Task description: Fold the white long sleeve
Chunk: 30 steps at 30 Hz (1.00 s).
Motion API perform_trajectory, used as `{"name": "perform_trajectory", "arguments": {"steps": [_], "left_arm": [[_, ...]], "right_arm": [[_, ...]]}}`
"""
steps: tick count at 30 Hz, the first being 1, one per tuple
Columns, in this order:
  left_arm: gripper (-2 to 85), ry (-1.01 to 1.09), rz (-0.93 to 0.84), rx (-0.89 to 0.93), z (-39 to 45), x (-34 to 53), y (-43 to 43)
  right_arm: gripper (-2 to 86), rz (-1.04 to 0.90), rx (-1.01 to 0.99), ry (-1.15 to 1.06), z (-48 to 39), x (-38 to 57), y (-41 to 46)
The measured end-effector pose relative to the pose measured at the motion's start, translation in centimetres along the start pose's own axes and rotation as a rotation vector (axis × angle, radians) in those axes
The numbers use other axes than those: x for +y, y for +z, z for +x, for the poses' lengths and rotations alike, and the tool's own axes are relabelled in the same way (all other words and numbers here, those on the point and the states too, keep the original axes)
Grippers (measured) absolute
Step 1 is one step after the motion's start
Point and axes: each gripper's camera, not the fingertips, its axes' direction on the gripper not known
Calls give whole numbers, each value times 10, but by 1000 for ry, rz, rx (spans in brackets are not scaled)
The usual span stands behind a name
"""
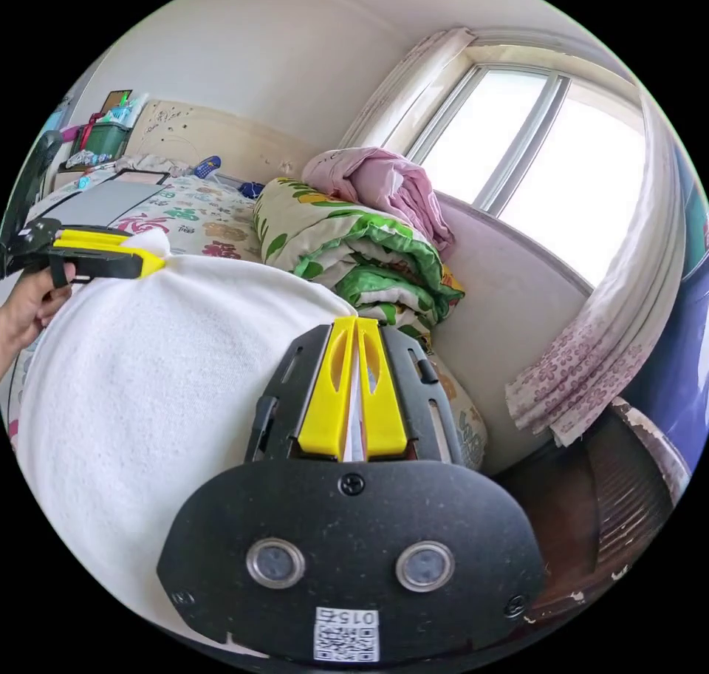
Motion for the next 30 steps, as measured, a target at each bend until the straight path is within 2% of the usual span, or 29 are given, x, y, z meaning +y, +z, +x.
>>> {"name": "perform_trajectory", "arguments": {"steps": [4, 6, 9, 10, 12, 16, 19, 21, 23, 24, 25, 26, 27, 28, 29, 30], "left_arm": [[71, -18, -15, 51, 6, 1, -6], [89, -23, -4, 18, 12, 6, -24], [79, -60, 41, -178, 25, 24, -79], [78, -76, 68, -263, 31, 35, -110], [91, -56, 99, -291, 44, 57, -163], [114, -70, 155, -138, 86, 142, -310], [119, -43, 231, -193, 138, 222, -423], [128, -17, 299, -294, 174, 277, -489], [141, -71, 388, -557, 229, 359, -574], [143, -85, 414, -636, 245, 382, -594], [141, -120, 467, -797, 279, 429, -631], [138, -176, 510, -966, 311, 479, -661], [137, -217, 523, -1054, 325, 504, -675], [137, -330, 527, -1226, 350, 553, -698], [139, -464, 488, -1381, 368, 600, -717], [141, -545, 457, -1448, 374, 623, -725]], "right_arm": [[-6, 59, 7, -2, 2, 24, -2], [-7, 83, 39, -19, 1, 35, -13], [-8, 127, 120, 15, 11, 53, -59], [-7, 200, 130, 63, 19, 63, -90], [-6, 355, 79, 121, 28, 83, -149], [4, 718, -233, 175, 20, 157, -282], [7, 921, -415, 196, -21, 218, -334], [7, 978, -544, 225, -51, 247, -348], [13, 984, -746, 192, -95, 267, -353], [16, 972, -783, 179, -108, 270, -353], [16, 946, -826, 150, -132, 272, -353], [15, 924, -856, 129, -153, 273, -352], [13, 911, -877, 120, -162, 274, -352], [10, 889, -923, 69, -177, 276, -353], [9, 857, -975, 16, -187, 277, -354], [8, 841, -1002, -2, -191, 278, -354]]}}
